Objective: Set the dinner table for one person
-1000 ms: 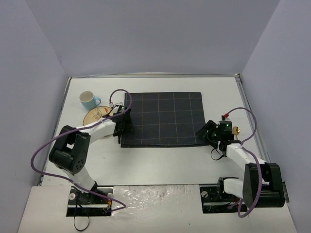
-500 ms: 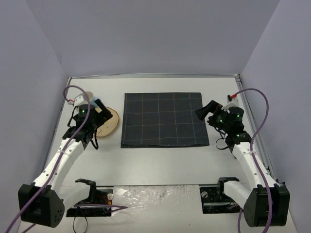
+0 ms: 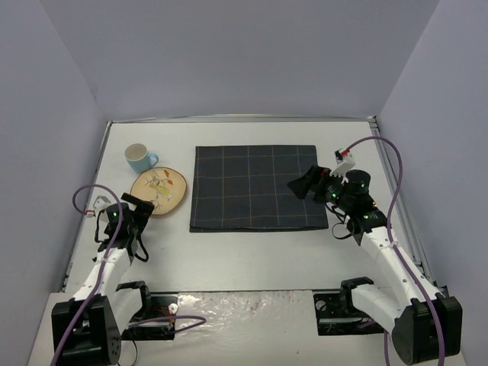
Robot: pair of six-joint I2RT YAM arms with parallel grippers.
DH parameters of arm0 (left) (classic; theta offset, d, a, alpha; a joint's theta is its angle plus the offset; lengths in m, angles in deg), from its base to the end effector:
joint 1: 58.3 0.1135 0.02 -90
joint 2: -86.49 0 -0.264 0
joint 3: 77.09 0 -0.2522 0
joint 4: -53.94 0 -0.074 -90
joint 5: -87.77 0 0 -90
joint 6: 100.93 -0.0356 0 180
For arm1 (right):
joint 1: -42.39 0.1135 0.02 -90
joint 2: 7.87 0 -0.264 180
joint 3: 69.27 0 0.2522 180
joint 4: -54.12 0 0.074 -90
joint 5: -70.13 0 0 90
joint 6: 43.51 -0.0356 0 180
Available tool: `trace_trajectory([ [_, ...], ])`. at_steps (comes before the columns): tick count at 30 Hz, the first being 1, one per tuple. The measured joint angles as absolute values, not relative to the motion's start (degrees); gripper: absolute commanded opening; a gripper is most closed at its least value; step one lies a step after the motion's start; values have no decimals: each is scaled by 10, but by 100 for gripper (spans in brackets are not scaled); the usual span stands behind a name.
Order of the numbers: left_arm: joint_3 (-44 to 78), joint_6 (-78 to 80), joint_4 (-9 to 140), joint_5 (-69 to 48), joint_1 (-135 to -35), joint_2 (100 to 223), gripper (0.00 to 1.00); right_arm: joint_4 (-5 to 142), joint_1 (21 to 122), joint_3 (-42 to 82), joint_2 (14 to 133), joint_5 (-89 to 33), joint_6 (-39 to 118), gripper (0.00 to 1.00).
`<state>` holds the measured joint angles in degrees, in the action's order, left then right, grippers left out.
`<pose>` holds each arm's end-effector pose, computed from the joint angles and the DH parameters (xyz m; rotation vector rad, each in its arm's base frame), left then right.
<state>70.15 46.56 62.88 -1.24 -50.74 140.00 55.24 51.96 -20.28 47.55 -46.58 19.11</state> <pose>0.1923 0.0261 0.1821 -1.1541 1.7899 -0.5055 0.2199 0.0533 0.2887 -0.0877 1.7648 0.8698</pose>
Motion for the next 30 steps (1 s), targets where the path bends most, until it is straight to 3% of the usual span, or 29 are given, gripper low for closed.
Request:
trace_trajectory([
  [10,747,521,406,-73,-439,1543,78,551,530,-221,467,-490,198,100],
  [25,727,544,208,-98,-438,1717,47,548,530,-227,466,-493,198,100],
  [27,724,549,172,-102,-436,1746,40,548,530,-230,466,-493,198,100],
  [30,722,554,135,-107,-436,1778,15,548,530,-233,466,-493,198,100],
])
